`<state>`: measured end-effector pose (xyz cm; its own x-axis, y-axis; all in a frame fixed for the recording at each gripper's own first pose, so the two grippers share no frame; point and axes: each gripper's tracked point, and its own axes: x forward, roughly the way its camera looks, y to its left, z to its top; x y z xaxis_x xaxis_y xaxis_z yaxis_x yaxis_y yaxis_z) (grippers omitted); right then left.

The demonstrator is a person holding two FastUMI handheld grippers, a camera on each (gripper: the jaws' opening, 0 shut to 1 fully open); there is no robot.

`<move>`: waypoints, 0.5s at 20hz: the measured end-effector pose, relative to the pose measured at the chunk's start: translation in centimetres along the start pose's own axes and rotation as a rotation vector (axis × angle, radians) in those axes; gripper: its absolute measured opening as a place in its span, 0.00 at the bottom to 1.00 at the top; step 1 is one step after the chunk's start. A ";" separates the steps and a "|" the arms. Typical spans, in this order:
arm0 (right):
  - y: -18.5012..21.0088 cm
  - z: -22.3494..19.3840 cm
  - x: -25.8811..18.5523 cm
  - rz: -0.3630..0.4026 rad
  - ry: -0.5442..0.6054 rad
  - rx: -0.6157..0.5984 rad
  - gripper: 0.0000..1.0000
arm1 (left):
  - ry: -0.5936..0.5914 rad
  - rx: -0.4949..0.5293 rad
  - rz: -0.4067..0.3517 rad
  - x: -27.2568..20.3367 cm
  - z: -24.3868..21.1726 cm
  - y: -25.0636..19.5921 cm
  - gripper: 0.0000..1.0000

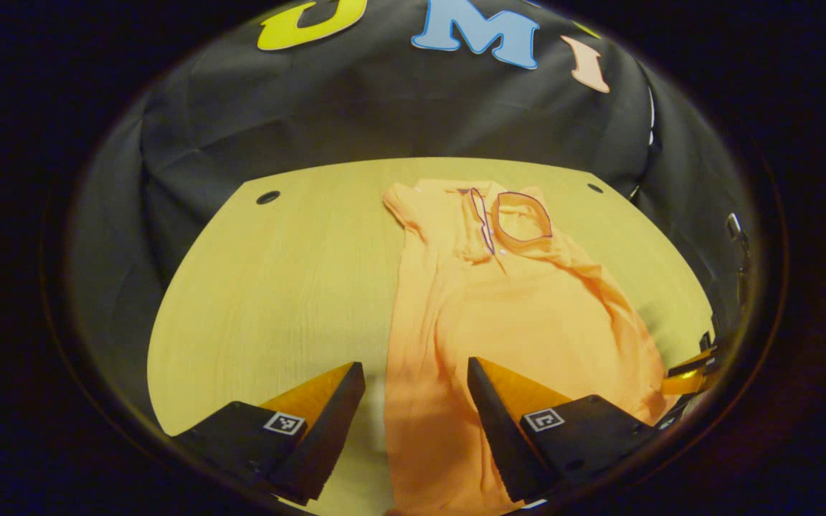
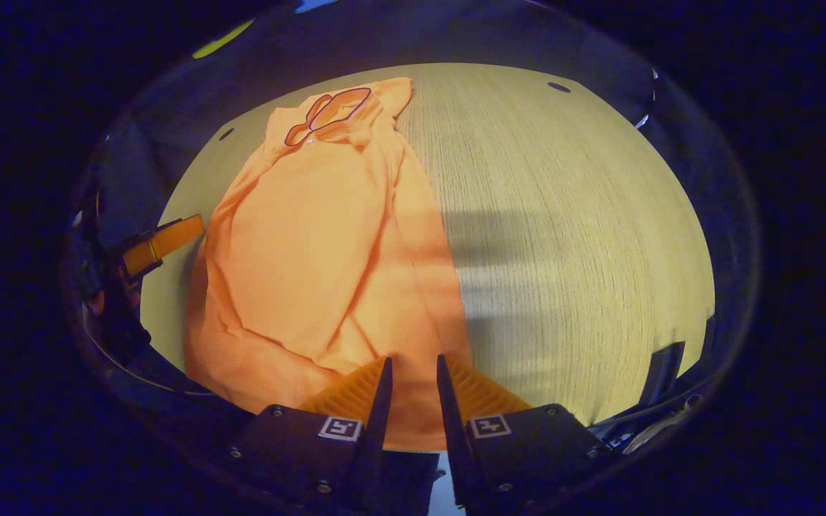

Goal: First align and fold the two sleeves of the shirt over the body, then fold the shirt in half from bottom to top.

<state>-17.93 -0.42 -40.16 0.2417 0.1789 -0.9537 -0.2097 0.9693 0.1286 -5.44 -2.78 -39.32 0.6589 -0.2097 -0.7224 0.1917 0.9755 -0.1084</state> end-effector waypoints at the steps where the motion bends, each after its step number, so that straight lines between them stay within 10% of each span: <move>1: -0.1 -0.1 0.1 -0.002 0.002 -0.008 0.40 | 0.007 -0.002 -0.011 -0.8 -0.7 -0.3 0.96; 8: 0.8 -1.0 0.6 0.021 0.020 -0.093 0.89 | 0.092 0.003 -0.009 -5.1 -7.2 -2.4 0.95; 10: 0.9 -1.4 0.9 0.001 0.027 -0.153 0.89 | 0.125 0.005 0.009 -5.8 -8.9 -2.4 0.96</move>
<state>-19.22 0.40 -41.30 0.2160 0.1731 -0.9609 -0.3527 0.9315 0.0886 -16.19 -3.31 -40.89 0.5645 -0.1904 -0.8032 0.1897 0.9769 -0.0982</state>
